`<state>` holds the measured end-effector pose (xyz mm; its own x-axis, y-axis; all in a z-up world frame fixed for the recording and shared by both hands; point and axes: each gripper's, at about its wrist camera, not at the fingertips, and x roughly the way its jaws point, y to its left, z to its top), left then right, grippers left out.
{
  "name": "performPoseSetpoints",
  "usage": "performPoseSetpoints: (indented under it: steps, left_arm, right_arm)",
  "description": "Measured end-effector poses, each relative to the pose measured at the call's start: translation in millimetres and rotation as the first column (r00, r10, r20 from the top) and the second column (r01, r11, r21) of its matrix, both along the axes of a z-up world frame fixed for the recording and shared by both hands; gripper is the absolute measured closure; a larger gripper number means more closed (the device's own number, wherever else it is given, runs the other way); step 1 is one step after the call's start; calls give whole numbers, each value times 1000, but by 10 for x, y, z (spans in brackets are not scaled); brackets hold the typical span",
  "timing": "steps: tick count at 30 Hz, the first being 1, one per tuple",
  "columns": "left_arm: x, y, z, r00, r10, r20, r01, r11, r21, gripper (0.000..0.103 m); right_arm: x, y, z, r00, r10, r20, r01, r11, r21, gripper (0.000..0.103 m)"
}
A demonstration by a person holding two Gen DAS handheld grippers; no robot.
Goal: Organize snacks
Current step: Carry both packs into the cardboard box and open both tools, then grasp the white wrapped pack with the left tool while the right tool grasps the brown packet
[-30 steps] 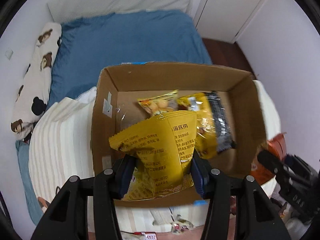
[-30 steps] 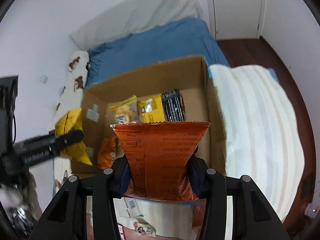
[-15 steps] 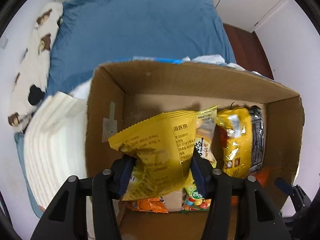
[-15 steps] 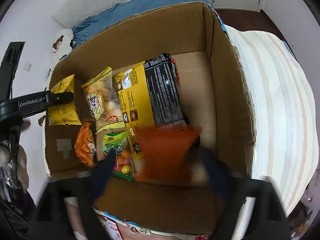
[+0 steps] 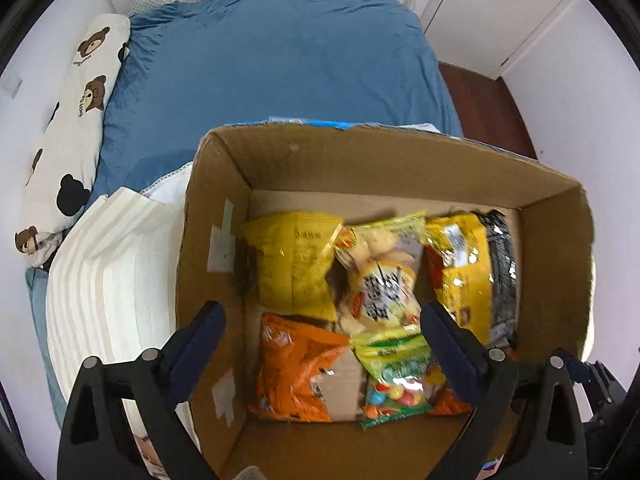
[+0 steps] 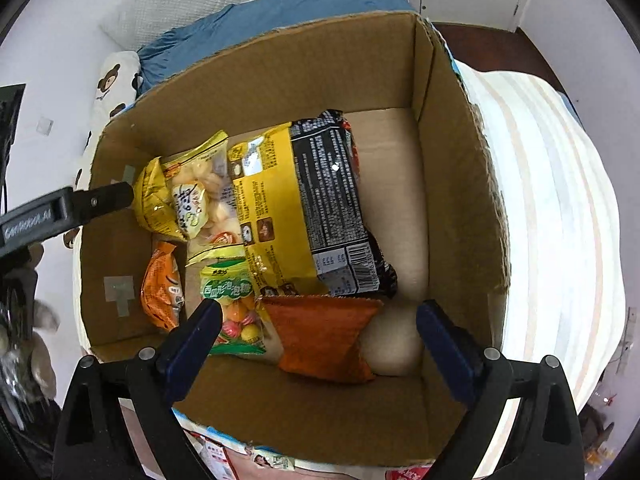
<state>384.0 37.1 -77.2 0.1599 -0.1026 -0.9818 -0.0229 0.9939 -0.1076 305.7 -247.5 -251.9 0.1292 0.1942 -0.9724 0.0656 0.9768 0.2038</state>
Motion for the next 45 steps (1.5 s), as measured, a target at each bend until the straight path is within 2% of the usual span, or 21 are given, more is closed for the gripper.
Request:
performPoseSetpoints:
  steps: [5, 8, 17, 22, 26, 29, 34, 40, 45]
  left_arm:
    - [-348, -46, 225, 997, 5, 75, -6, 1000, 13, 3]
    - [-566, -23, 370, 993, 23, 116, -22, 1000, -5, 3]
    - [-1280, -70, 888, 968, 4, 249, -5, 1000, 2, 3]
    - [-1589, -96, 1067, 956, 8, 293, -7, 1000, -3, 3]
    - [-1851, -97, 1117, 950, 19, 312, -21, 1000, 2, 3]
    - [-2019, -79, 1045, 955, 35, 293, -35, 999, -7, 3]
    - [-2196, -98, 743, 972, 56, 229, -55, 998, -10, 3]
    - [-2196, -231, 148, 992, 71, 101, -70, 997, -11, 3]
    - [-2091, -365, -408, 997, 71, -15, -71, 997, 4, 3]
  right_arm:
    - [-118, 32, 187, 999, 7, 41, -7, 1000, 7, 3]
    - [-235, 61, 362, 996, 21, 86, -20, 1000, -17, 3]
    - [-753, 108, 941, 965, 30, 261, -21, 999, -37, 4]
    - [-1074, 139, 1167, 952, 34, 305, -31, 999, -14, 4]
    - [-1345, 103, 1214, 950, 26, 311, -35, 999, 23, 4]
    - [-1570, -40, 1153, 949, -7, 315, -12, 998, 56, 4]
    - [-1777, -428, 750, 968, -83, 238, 67, 995, 76, 8]
    - [-1810, -745, 124, 980, -157, 124, 146, 985, 95, 8]
    - [-1674, -719, -245, 989, -130, 74, 128, 991, 41, 8]
